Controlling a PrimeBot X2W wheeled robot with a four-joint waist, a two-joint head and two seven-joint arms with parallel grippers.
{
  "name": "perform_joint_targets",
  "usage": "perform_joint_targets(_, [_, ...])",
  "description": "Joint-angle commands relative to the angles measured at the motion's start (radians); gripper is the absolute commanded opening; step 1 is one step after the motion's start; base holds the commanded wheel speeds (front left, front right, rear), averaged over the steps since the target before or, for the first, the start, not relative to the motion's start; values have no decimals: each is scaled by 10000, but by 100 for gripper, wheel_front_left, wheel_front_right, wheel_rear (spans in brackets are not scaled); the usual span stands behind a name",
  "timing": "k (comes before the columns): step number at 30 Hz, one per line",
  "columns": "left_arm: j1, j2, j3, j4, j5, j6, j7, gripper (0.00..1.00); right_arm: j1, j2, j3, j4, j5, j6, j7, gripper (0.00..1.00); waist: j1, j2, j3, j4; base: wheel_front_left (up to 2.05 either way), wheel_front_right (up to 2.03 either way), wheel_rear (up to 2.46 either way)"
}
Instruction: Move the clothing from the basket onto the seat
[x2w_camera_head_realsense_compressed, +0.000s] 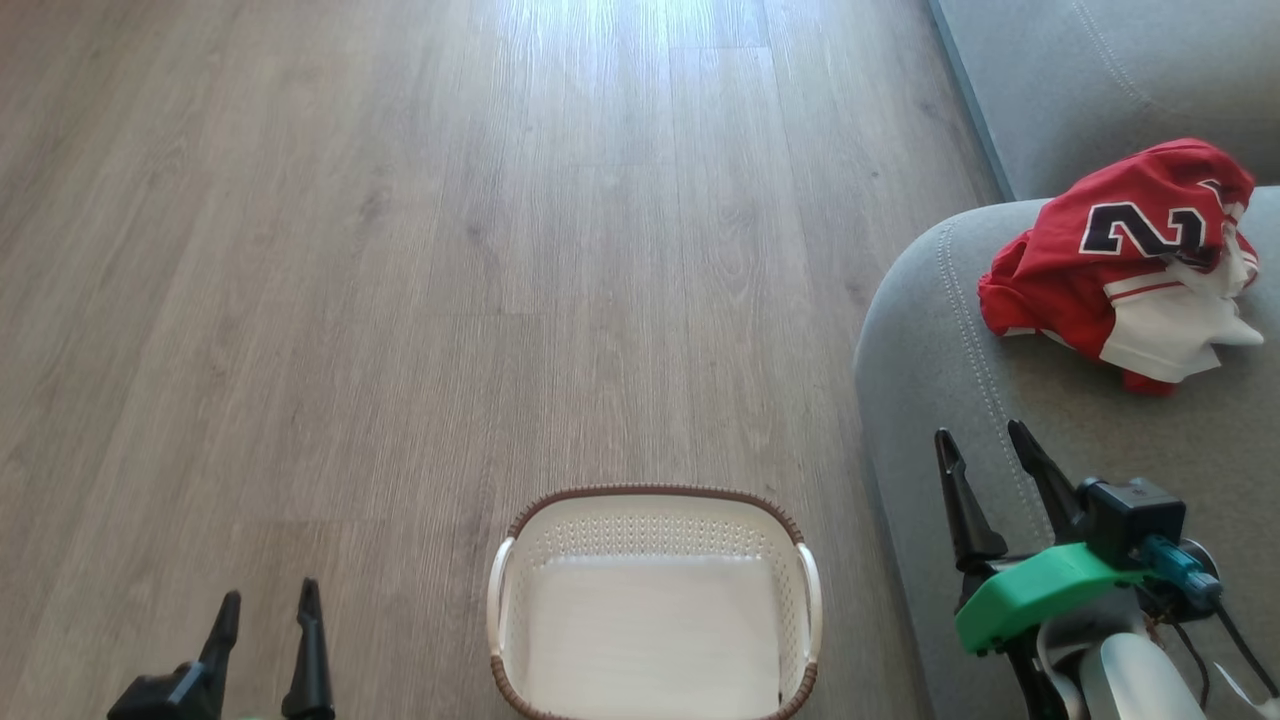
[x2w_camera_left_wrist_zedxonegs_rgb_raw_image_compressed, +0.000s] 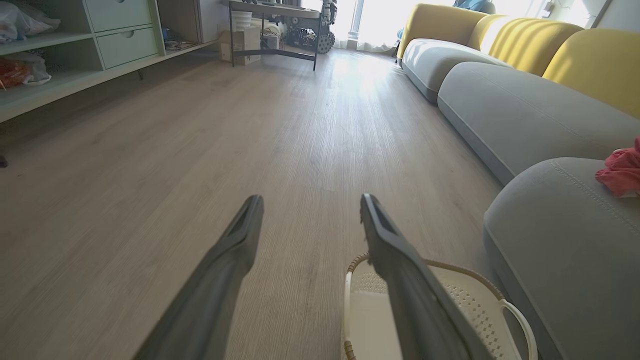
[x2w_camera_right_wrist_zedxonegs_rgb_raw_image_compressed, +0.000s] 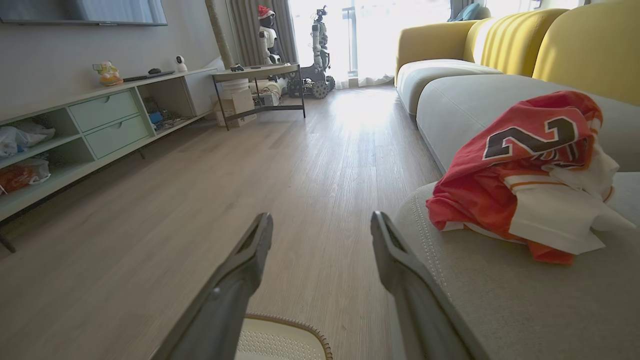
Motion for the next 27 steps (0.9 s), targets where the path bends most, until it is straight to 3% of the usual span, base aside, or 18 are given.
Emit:
perform_joint_targets(1, [-343,193,505,-175,11,-3,-124,100,-265,37,220,-393,-2,-4,-76,100,0,0,-6,4,0,0,0])
perform_joint_targets(27, [-475,115,519,170,156,-55,-95,100,52,37,153,-320,60,-4,-272,100,0,0,-217,83,0,0,0])
